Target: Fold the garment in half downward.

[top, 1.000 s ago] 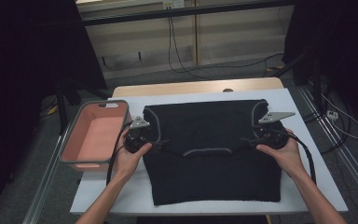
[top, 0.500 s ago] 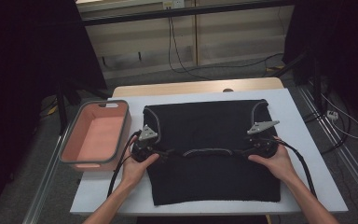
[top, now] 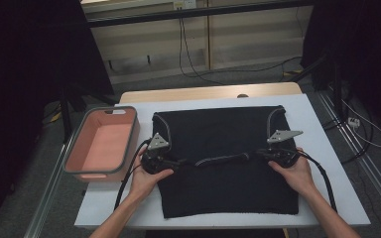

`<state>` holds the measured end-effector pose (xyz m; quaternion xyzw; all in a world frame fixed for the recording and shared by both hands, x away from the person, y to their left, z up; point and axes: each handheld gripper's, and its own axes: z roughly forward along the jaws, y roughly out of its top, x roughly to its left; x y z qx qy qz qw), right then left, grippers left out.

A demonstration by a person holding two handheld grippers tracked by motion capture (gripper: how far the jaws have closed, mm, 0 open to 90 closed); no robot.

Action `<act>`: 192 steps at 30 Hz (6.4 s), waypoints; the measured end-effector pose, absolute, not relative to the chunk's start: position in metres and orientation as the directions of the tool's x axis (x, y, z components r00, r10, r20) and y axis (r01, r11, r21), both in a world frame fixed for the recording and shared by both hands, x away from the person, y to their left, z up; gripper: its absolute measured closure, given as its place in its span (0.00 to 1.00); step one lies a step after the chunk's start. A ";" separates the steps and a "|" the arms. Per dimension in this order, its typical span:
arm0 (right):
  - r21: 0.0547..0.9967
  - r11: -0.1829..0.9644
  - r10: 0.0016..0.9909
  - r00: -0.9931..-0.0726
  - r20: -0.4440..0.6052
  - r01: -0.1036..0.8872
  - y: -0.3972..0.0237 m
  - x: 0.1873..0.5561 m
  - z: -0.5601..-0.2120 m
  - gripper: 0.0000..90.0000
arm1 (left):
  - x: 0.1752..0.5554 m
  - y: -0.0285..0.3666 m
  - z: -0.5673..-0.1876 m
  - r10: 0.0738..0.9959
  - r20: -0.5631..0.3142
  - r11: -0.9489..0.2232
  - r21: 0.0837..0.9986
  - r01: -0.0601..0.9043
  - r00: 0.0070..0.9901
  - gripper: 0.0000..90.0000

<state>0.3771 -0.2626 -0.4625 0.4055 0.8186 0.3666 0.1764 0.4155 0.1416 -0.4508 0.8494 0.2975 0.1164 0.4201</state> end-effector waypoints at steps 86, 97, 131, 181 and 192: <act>0.816 0.340 0.769 -0.638 0.046 0.468 -0.274 0.304 -0.433 0.97 | 0.350 0.145 -0.429 0.449 -0.119 -0.502 0.787 0.360 0.886 0.98; 0.809 0.362 0.754 -0.656 0.038 0.463 -0.271 0.287 -0.435 0.97 | 0.341 0.147 -0.431 0.437 -0.124 -0.520 0.774 0.363 0.891 0.98; 0.801 0.397 0.723 -0.690 0.027 0.448 -0.267 0.251 -0.436 0.97 | 0.307 0.155 -0.425 0.408 -0.114 -0.537 0.772 0.340 0.906 0.98; 0.795 0.363 0.765 -0.643 0.044 0.486 -0.259 0.260 -0.453 0.28 | 0.324 0.165 -0.454 0.545 -0.039 -0.544 0.744 0.389 0.837 0.18; 0.805 0.381 0.753 -0.658 0.015 0.455 -0.236 0.266 -0.455 0.16 | 0.329 0.176 -0.448 0.602 -0.058 -0.442 0.807 0.392 0.797 0.07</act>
